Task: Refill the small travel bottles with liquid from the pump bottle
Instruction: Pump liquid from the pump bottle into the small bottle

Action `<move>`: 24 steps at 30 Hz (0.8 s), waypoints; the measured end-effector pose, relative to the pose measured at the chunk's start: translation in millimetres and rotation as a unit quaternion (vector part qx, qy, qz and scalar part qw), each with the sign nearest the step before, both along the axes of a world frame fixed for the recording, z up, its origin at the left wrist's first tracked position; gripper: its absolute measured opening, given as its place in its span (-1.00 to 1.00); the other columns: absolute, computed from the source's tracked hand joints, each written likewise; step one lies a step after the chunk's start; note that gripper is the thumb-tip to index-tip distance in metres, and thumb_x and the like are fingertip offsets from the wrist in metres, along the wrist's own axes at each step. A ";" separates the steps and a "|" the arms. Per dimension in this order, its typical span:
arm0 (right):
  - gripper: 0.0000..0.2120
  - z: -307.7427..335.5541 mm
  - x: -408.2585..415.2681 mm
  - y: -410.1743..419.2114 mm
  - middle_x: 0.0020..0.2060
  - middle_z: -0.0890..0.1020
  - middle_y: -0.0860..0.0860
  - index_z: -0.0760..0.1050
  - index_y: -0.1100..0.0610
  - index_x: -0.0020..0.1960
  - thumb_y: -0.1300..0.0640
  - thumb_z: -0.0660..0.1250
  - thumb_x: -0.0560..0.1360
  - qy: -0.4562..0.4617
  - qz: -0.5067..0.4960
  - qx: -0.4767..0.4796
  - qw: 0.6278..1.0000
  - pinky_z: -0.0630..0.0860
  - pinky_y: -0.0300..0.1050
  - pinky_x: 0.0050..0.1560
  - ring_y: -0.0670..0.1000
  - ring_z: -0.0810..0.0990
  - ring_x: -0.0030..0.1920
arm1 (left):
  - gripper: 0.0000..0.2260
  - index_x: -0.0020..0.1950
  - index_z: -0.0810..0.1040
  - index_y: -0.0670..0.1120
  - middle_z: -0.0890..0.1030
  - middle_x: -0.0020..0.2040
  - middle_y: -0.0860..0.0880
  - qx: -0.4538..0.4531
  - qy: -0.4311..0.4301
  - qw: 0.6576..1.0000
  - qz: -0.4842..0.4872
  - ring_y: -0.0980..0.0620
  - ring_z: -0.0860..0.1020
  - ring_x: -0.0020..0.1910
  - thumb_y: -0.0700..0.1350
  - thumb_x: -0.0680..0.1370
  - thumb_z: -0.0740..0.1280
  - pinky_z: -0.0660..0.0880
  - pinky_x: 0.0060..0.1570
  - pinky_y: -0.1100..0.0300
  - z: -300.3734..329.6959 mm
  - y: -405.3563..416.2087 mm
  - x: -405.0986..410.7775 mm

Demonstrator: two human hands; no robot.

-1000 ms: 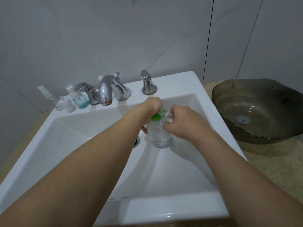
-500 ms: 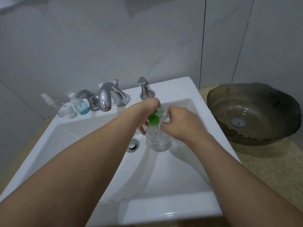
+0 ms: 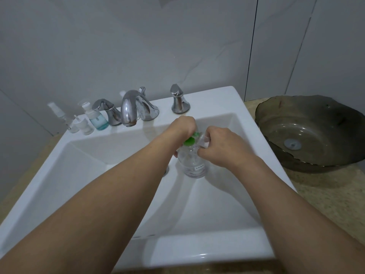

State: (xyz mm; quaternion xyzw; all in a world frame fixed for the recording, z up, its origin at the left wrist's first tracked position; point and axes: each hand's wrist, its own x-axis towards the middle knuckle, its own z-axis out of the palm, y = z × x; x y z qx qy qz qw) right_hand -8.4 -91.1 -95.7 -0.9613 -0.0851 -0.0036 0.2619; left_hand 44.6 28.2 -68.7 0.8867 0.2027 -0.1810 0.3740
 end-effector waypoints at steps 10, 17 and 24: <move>-0.71 3.6 -1.9 -1.5 -0.08 0.59 -0.01 0.39 0.05 0.01 -0.06 0.35 0.40 -0.058 -0.007 0.027 0.998 0.45 -0.06 -0.14 0.09 0.56 -0.07 | -0.60 0.35 0.37 -0.15 0.48 0.33 -0.21 -0.084 0.108 0.990 0.039 -0.37 0.41 0.37 0.06 0.62 0.13 0.43 0.17 -0.52 24.1 5.1 -4.7; -0.71 3.0 -1.0 -0.3 -0.09 0.56 -0.01 0.40 0.06 0.02 -0.07 0.36 0.41 -0.027 0.001 0.012 1.000 0.39 -0.09 -0.18 0.10 0.54 -0.07 | -0.65 0.16 0.57 -0.23 0.61 0.11 -0.24 -0.036 0.104 0.994 0.022 -0.34 0.58 0.04 -0.10 0.55 0.11 0.59 -0.06 -0.39 8.8 4.8 -0.2; -0.73 0.2 -0.4 -1.1 -0.12 0.54 0.00 0.40 0.07 -0.03 -0.06 0.35 0.41 -0.001 0.003 0.000 1.000 0.33 -0.10 -0.23 0.09 0.50 -0.13 | -0.69 0.11 0.61 -0.23 0.63 0.01 -0.22 -0.010 0.072 0.997 0.022 -0.22 0.59 -0.10 -0.13 0.56 0.13 0.62 -0.13 -0.21 1.7 0.3 -2.3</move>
